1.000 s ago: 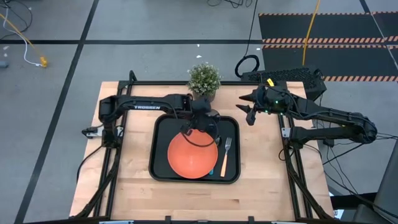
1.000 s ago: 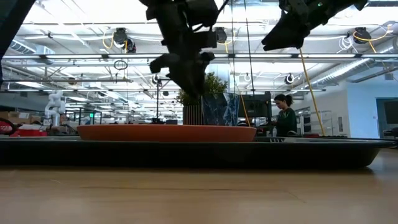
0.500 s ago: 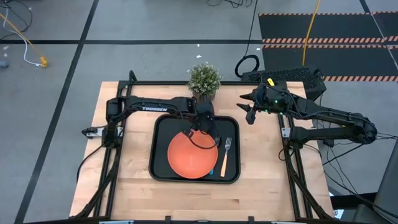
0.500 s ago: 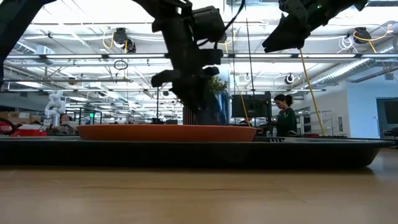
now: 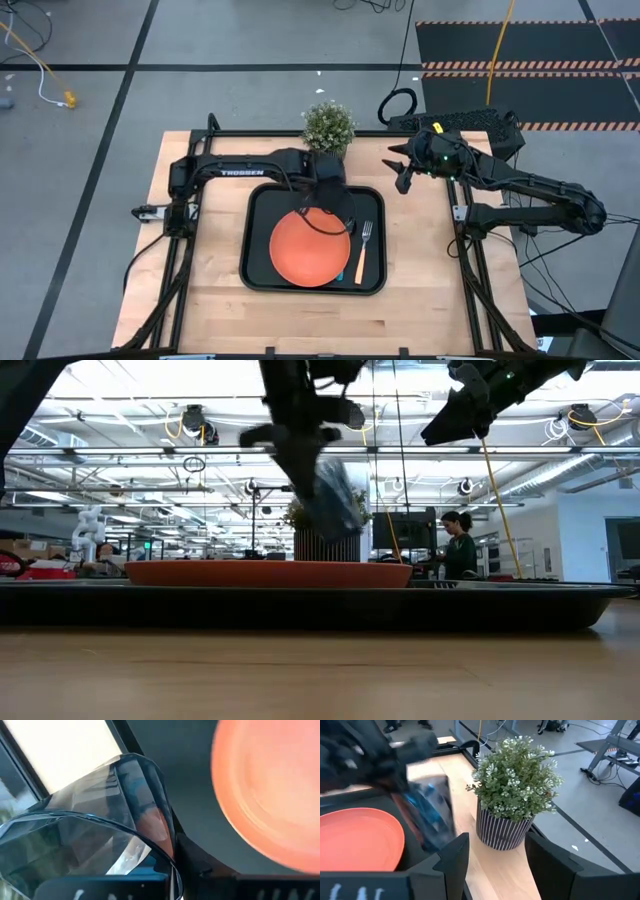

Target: Pick and place plate/cup/fork/spoon on tray

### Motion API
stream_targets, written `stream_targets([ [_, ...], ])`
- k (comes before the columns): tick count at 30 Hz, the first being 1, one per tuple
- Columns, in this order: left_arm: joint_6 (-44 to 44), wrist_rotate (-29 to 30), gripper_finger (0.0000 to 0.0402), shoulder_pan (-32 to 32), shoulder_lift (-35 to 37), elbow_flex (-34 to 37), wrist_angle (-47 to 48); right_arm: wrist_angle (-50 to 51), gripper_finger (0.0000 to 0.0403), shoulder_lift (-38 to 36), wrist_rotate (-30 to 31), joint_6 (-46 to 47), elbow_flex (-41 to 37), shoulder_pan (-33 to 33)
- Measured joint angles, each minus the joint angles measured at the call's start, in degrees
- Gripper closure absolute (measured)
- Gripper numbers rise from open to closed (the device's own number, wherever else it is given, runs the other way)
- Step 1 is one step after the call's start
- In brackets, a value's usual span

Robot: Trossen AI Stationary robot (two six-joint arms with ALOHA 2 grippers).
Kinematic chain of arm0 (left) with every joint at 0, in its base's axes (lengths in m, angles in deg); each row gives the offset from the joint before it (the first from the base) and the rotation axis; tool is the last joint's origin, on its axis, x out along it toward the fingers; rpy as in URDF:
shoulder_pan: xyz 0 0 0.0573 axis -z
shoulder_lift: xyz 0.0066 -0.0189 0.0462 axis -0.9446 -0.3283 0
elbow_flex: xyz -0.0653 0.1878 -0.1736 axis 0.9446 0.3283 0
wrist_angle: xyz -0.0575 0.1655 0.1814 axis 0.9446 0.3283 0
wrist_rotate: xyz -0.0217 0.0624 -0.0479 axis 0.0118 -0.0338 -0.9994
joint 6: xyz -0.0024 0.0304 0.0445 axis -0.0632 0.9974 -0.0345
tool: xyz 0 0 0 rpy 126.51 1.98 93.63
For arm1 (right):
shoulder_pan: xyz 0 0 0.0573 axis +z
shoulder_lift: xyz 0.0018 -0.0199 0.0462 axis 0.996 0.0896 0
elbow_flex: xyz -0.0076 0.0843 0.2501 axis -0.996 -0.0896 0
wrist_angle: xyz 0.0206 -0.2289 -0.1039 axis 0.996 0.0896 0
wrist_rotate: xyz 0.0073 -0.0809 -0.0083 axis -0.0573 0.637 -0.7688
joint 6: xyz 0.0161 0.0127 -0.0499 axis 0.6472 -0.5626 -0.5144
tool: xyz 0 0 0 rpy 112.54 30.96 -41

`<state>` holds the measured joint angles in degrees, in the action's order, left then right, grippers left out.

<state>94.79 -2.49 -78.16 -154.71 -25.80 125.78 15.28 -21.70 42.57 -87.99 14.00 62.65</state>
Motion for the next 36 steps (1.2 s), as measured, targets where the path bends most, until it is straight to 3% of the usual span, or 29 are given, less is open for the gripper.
stream_targets([
  [4,-7.3,0.1,0.0392,0.7,0.1,-3.6,13.8,-0.1,0.022,0.0,-0.1,-0.2,-0.8,-0.3],
  [9,-18.9,-1.5,0.0393,0.1,0.0,-2.8,26.3,-0.1,0.022,0.0,-0.1,0.0,-1.3,-0.3],
  [20,-30.1,-2.5,0.0391,-1.9,2.9,10.2,22.3,1.7,0.022,0.0,-0.1,1.0,-1.3,-0.3],
  [31,-37.7,-6.9,0.039,-1.6,15.7,22.8,11.9,2.2,0.022,0.0,-0.2,1.0,-1.3,-0.3],
  [36,-39.7,-7.5,0.0394,0.1,17.9,27.7,10.9,1.7,0.022,0.0,0.0,0.9,-1.3,-0.3],
])
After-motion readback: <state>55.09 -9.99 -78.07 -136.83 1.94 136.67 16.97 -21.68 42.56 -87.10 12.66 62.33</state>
